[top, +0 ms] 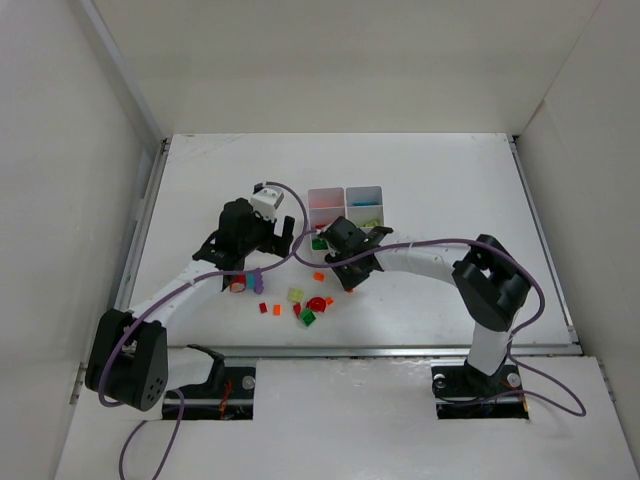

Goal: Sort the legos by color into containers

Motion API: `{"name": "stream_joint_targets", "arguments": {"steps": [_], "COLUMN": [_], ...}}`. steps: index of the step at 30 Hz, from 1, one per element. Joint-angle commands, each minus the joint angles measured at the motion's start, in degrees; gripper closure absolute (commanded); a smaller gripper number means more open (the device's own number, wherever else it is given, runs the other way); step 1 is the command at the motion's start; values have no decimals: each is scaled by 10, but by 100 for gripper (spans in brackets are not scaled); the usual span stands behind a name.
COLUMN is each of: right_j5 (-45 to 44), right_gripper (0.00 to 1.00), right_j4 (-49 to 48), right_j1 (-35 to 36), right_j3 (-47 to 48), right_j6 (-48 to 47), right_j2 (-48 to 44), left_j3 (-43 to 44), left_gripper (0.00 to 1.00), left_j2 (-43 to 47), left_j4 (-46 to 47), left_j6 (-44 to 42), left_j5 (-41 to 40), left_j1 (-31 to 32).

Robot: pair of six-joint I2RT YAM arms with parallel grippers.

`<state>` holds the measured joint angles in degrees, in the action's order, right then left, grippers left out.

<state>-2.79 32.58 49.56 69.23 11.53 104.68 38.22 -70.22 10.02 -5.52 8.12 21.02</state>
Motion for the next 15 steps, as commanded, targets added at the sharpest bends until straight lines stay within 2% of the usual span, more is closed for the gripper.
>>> {"name": "stream_joint_targets", "arguments": {"steps": [1,3,4,6,7,8,9,11,15], "right_j5": [-7,-7,-7,-7,-7,-7,-7,-2,5], "right_gripper": [74,83,91,93,91,74,63,50,49], "right_j4": [-7,-7,-7,-7,-7,-7,-7,-2,-8], "right_j1": [1,1,1,1,1,1,1,1,1], "right_j3": [26,26,26,21,20,20,20,20,15], "right_j6": [6,6,6,1,1,1,1,-5,-21], "right_j2": [3,3,3,-3,-3,-3,-8,-8,-13], "left_j3": [-4,-4,-4,-4,-4,-4,-4,-4,-4], "left_gripper": [0,0,0,0,0,0,0,0,0], "left_j2": [18,18,18,18,18,18,18,18,18], "left_j4": [9,9,9,9,9,9,9,9,9], "left_j6": [-6,-6,-6,-6,-6,-6,-6,-6,-6], "left_j5": [1,1,1,1,1,-5,-5,-5,-5], "left_j1": [4,4,4,4,4,4,4,4,4]}}
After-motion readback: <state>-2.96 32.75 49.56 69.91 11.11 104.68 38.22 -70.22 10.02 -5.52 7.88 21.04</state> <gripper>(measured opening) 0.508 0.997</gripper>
